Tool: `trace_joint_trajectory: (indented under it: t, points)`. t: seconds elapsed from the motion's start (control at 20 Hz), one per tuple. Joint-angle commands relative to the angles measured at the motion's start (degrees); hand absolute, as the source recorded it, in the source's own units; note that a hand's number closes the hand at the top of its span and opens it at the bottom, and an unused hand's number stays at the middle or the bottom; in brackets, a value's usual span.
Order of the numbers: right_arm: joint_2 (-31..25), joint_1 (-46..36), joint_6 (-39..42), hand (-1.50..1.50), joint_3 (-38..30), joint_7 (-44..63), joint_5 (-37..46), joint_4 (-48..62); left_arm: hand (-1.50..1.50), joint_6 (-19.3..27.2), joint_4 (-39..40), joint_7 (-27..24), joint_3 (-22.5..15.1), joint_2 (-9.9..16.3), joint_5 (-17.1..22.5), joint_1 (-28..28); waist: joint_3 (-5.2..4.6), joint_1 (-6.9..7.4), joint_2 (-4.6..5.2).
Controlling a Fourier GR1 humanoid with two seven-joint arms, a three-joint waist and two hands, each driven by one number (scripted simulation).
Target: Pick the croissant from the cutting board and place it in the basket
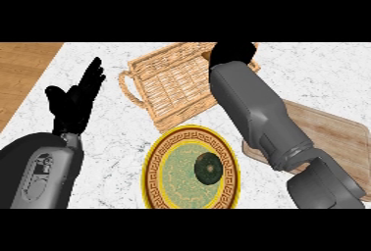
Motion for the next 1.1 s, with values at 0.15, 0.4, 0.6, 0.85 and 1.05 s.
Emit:
trace_joint_trajectory:
  t: [0.15,0.4,0.6,0.85,1.05]
  points:
    - [0.3,-0.07,-0.05,1.5,-1.68,9.21,-2.65,1.18,0.0,-0.1,-0.34,0.53,0.44,0.35,0.26,0.56,0.01,-0.29,-0.16]
    - [0.3,0.53,-7.81,-1.5,0.07,9.35,-1.4,-1.47,0.0,0.53,-1.07,0.74,-0.08,-0.18,-0.29,1.02,0.05,-0.3,-0.37]
    - [0.29,0.42,-17.16,-1.5,0.52,9.11,-0.42,-4.64,0.0,0.59,0.0,1.15,0.37,0.15,-0.3,0.27,0.07,-1.5,-0.48]
    - [0.29,-1.39,-26.4,-1.5,-0.57,10.8,0.01,-6.84,0.0,0.44,0.3,0.02,1.99,1.47,0.15,1.42,0.04,-3.06,-0.94]
    - [0.29,-1.25,-33.66,-1.5,-1.68,14.24,0.52,-7.17,0.0,1.79,-0.96,0.97,1.34,0.43,-0.59,2.97,0.07,-4.27,-1.77]
